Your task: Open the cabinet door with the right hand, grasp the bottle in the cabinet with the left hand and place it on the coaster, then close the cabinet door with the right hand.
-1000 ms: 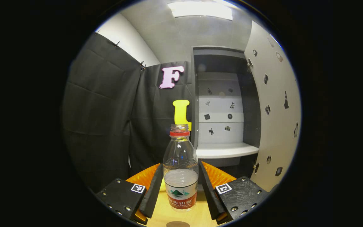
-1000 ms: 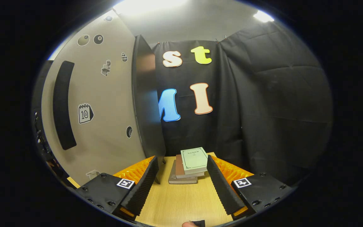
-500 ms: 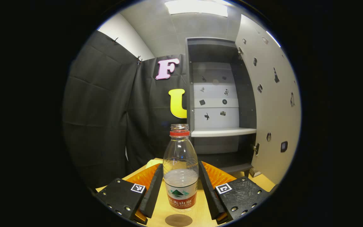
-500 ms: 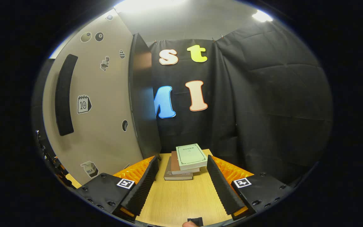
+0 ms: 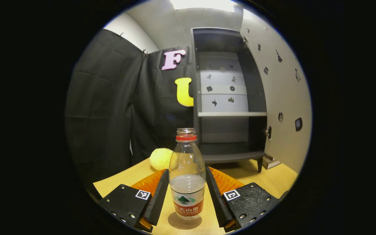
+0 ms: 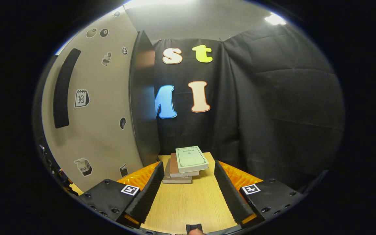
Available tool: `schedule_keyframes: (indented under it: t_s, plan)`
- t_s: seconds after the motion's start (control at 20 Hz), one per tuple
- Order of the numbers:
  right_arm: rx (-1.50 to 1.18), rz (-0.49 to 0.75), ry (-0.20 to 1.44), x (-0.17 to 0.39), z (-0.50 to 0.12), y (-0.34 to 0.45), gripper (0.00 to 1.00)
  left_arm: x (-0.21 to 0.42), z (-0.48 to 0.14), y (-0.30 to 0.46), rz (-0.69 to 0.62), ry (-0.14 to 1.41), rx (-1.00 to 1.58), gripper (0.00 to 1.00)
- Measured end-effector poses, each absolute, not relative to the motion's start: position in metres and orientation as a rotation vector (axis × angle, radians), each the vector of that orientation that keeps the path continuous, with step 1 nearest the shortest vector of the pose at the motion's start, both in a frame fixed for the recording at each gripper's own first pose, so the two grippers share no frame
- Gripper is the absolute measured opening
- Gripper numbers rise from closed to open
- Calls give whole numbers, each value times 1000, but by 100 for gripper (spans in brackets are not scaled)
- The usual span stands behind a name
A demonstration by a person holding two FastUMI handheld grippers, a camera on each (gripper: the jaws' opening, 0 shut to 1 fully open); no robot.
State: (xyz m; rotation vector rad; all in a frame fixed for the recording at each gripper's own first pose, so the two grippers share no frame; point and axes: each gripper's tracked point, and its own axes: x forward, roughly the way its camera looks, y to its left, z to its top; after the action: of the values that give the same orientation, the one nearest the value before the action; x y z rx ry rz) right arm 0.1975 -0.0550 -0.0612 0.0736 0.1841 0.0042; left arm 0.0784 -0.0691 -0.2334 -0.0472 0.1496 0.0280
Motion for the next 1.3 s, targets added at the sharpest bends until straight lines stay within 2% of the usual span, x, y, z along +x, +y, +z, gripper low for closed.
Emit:
schedule_keyframes:
  t_s: [0.55,0.6,0.65,0.8,0.85,0.9,1.3]
  plan:
    - [28,19,193,203,-64,-45,98,69,-273,-64,88,191,-47,61]
    - [28,22,193,204,-65,-43,98,67,-275,-64,94,189,-48,64]
    - [27,24,195,204,-65,-42,98,67,-275,-64,94,189,-49,61]
    - [26,32,193,205,-64,-37,98,64,-277,-65,100,207,-37,65]
    - [30,37,193,205,-64,-35,98,65,-280,-63,108,219,-26,62]
    - [31,41,193,206,-64,-33,98,63,-280,-62,122,230,-12,67]
    - [45,58,178,206,-59,-29,98,58,-233,-63,126,166,22,67]
